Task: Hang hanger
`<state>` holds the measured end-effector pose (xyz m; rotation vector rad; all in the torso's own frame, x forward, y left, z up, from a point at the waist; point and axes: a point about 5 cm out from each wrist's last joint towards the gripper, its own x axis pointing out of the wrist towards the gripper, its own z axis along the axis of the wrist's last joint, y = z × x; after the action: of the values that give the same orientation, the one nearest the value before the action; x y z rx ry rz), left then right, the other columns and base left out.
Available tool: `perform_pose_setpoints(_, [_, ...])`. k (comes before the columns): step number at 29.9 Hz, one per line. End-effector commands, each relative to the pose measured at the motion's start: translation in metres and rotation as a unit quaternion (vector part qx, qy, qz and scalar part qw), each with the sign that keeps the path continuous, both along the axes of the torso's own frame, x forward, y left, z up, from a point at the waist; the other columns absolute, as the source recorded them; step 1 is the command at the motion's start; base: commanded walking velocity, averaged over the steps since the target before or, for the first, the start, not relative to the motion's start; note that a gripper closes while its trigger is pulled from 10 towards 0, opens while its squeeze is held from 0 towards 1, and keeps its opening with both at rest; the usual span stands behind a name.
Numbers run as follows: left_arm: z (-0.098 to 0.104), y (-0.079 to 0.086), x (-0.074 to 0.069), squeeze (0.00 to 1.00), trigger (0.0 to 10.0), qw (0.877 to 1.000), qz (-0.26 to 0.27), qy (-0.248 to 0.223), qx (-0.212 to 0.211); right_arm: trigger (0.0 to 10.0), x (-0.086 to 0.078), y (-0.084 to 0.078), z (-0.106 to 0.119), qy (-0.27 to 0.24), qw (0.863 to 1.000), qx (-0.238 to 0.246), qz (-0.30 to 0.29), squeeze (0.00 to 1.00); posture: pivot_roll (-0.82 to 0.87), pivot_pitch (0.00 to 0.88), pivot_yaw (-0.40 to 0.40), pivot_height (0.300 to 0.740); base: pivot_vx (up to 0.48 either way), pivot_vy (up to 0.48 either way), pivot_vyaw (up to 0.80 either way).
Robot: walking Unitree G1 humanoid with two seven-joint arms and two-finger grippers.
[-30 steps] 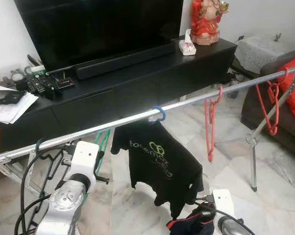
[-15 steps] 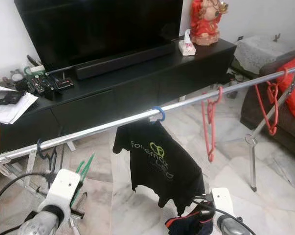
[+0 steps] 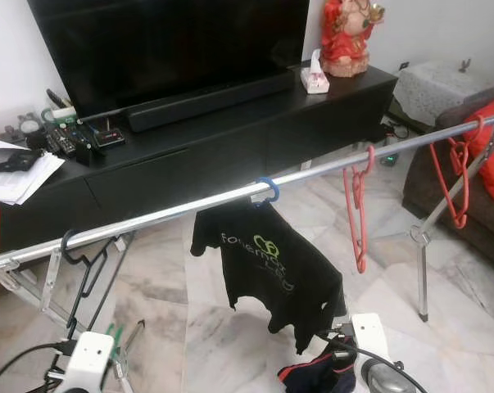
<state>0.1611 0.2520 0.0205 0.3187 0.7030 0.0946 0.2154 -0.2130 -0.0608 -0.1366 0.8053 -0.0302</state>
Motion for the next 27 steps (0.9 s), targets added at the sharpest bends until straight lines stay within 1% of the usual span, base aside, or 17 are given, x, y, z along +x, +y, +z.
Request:
perform_pose_setpoints(1, [-0.014,0.008,-0.009,0.0,10.0,0.999,0.024,0.022,0.005,10.0,0.002,-0.001,0.001,-0.004,1.0,-0.004,0.002,0.0,-0.01,0.0,-0.021,0.74,0.0,0.0,0.0])
perform_pose_setpoints(5, [-0.039,0.007,-0.017,0.0,10.0,0.998,0.035,0.049,-0.004,10.0,0.001,-0.001,0.001,-0.007,1.0,-0.002,-0.005,0.0,-0.02,0.0,-0.013,0.74,0.0,0.0,0.0])
perform_pose_setpoints(7, [-0.053,0.003,-0.016,0.0,10.0,0.998,0.032,0.059,-0.013,10.0,0.001,-0.001,0.001,-0.008,1.0,-0.001,-0.006,0.0,-0.02,0.0,-0.012,0.74,0.0,0.0,0.0])
perform_pose_setpoints(8, [-0.063,0.003,-0.015,0.0,10.0,0.997,0.035,0.069,-0.014,10.0,0.002,0.0,0.001,-0.008,1.0,-0.001,-0.006,0.0,-0.03,0.0,-0.012,0.74,0.0,0.0,0.0])
perform_pose_setpoints(10, [-0.067,0.004,-0.014,0.0,10.0,0.996,0.039,0.076,-0.012,10.0,0.002,0.0,0.002,-0.008,1.0,0.0,-0.006,0.0,-0.03,0.0,-0.012,0.74,0.0,0.0,0.0])
perform_pose_setpoints(12, [-0.071,0.006,-0.009,0.0,10.0,0.995,0.063,0.071,-0.019,10.0,0.003,0.0,0.002,-0.009,1.0,-0.001,-0.007,0.0,-0.04,0.0,-0.009,0.74,0.0,0.0,0.0])
perform_pose_setpoints(14, [-0.076,0.009,-0.01,0.0,10.0,0.994,0.069,0.079,-0.015,10.0,0.003,0.001,0.002,-0.01,1.0,-0.002,-0.008,0.0,-0.05,0.0,-0.004,0.74,0.0,0.0,0.0])
perform_pose_setpoints(16, [-0.082,0.013,-0.011,0.0,10.0,0.992,0.09,0.083,-0.024,10.0,0.003,0.001,0.002,-0.01,1.0,-0.002,-0.009,0.0,-0.05,0.0,-0.004,0.74,0.0,0.0,0.0])
perform_pose_setpoints(17, [-0.083,0.013,-0.011,0.0,10.0,0.992,0.091,0.083,-0.024,10.0,0.003,0.001,0.002,-0.01,1.0,-0.002,-0.009,0.0,-0.05,0.0,-0.004,0.74,0.0,0.0,0.0])
perform_pose_setpoints(20, [-0.09,0.014,-0.017,0.0,10.0,0.989,0.107,0.102,-0.029,10.0,0.003,0.001,0.002,-0.01,1.0,-0.002,-0.01,0.0,-0.04,0.0,-0.002,0.74,0.0,0.0,0.0])
perform_pose_setpoints(24, [-0.095,0.014,-0.02,0.0,10.0,0.988,0.108,0.111,-0.027,10.0,0.003,0.001,0.002,-0.01,1.0,-0.002,-0.01,0.0,-0.04,0.0,-0.002,0.74,0.0,0.0,0.0])
perform_pose_setpoints(25, [-0.099,0.014,-0.024,0.0,10.0,0.986,0.106,0.124,-0.025,10.0,0.002,0.002,0.001,-0.01,1.0,-0.001,-0.011,0.0,-0.05,0.0,0.014,0.74,0.0,0.0,0.0])
perform_pose_setpoints(26, [-0.099,0.014,-0.024,0.0,10.0,0.986,0.106,0.124,-0.025,10.0,0.002,0.002,0.001,-0.01,1.0,-0.001,-0.011,0.0,-0.05,0.0,0.014,0.74,0.0,0.0,0.0])
perform_pose_setpoints(27, [-0.102,0.014,-0.029,0.0,10.0,0.985,0.103,0.135,-0.026,10.0,0.002,0.003,0.001,-0.01,1.0,0.001,-0.014,0.0,-0.05,0.0,0.016,0.74,0.0,0.0,0.0])
